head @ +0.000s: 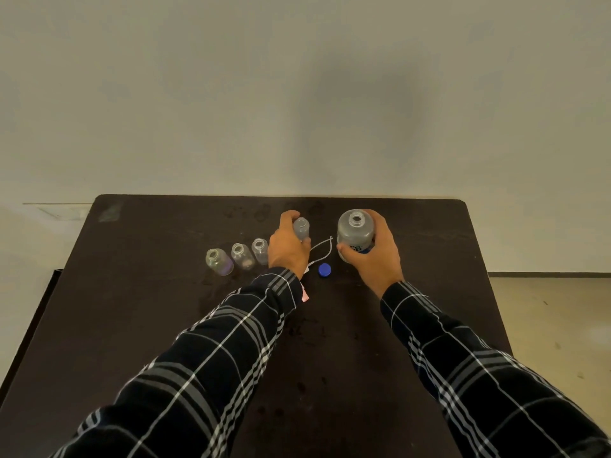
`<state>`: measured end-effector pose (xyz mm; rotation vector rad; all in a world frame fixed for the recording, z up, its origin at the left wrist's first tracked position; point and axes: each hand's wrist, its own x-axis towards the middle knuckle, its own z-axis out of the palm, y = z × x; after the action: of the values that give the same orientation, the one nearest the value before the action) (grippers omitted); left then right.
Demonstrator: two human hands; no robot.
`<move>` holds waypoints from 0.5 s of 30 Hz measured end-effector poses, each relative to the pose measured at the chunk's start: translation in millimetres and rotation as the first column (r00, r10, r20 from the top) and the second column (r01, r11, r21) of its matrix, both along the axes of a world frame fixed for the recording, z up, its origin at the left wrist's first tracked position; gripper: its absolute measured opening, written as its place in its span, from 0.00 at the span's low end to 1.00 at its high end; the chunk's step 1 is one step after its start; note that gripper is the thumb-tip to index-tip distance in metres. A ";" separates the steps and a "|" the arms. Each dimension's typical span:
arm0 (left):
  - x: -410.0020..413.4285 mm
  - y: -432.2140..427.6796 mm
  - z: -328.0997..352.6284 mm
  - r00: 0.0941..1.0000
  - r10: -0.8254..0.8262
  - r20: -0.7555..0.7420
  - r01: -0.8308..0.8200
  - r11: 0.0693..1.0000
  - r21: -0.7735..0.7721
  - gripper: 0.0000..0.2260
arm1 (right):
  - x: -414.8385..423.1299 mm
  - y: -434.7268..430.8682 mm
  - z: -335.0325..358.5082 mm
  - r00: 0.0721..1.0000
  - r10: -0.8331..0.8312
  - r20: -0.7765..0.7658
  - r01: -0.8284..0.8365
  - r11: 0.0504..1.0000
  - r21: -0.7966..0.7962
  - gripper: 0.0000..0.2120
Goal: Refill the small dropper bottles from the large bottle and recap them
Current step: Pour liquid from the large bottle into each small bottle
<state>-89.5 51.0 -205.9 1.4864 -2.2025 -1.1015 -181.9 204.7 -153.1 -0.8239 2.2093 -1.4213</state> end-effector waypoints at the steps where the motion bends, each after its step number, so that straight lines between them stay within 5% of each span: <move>1: 1.6 0.1 1.4 1.000 -0.009 0.002 0.009 1.000 0.016 0.28 | 0.6 -0.3 0.5 1.000 0.003 0.000 -0.003 1.000 -0.002 0.34; 8: 10.4 11.8 25.4 0.994 0.054 0.091 -0.065 0.991 0.118 0.40 | 8.2 -3.6 3.4 1.000 -0.004 -0.015 0.003 1.000 -0.021 0.33; 11: 25.8 21.0 37.8 0.996 -0.060 0.073 0.051 0.992 0.119 0.40 | 13.0 -4.8 5.1 1.000 -0.011 -0.015 0.011 1.000 -0.024 0.34; 15: 56.2 31.8 58.5 0.983 -0.165 0.080 0.180 0.952 -0.248 0.23 | 20.3 -7.7 7.9 1.000 -0.001 -0.022 0.000 1.000 -0.016 0.34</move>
<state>-33.3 82.8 -147.4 1.2520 -2.4454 -0.7911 -161.7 197.0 -145.2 -0.8479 2.2173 -1.4386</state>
